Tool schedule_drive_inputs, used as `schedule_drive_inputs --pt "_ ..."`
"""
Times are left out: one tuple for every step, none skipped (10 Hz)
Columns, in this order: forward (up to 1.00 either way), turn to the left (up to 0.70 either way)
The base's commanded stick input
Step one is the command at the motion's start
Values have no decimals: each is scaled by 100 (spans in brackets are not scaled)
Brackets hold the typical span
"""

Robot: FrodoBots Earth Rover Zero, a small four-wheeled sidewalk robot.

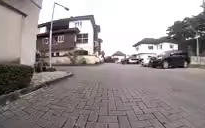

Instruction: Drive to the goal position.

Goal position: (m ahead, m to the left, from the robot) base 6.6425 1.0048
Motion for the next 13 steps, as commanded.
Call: schedule_drive_inputs --pt "70 0" --pt "70 0" --pt "70 0" --pt "70 0" --pt "70 0" --pt "70 0" --pt "70 0" --pt "70 0" --pt "70 0" --pt "70 0" --pt "70 0" --pt "70 0" --pt "70 0"
